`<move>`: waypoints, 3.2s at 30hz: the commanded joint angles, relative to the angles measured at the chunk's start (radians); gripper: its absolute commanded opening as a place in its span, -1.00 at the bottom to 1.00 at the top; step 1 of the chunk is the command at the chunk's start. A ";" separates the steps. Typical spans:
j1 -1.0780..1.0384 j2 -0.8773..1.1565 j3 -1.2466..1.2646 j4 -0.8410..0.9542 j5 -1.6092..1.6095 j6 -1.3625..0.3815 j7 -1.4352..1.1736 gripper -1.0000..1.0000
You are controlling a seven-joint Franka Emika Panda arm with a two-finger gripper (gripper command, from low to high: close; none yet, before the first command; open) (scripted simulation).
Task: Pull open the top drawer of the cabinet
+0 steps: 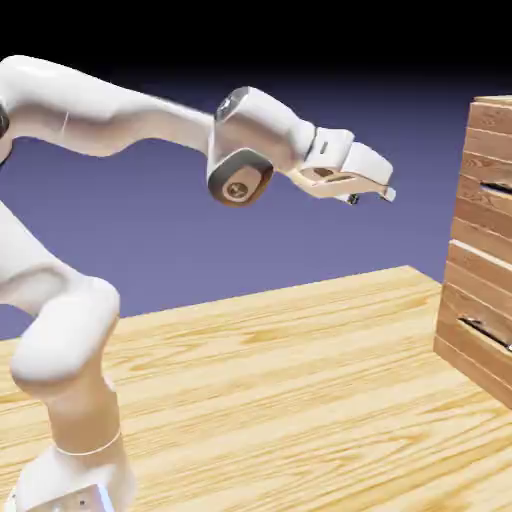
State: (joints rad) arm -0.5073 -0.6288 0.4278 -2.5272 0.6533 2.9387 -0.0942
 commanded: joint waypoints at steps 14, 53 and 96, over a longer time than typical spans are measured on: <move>-0.379 -0.043 0.312 0.206 0.476 -0.072 -0.609 0.00; -1.433 -0.162 1.181 0.780 1.803 -0.271 -2.305 0.00; -1.109 -0.069 0.942 0.379 2.089 -0.444 -2.803 -1.00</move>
State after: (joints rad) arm -1.6166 -0.6976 1.3703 -2.1477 2.7407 2.4956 -2.8960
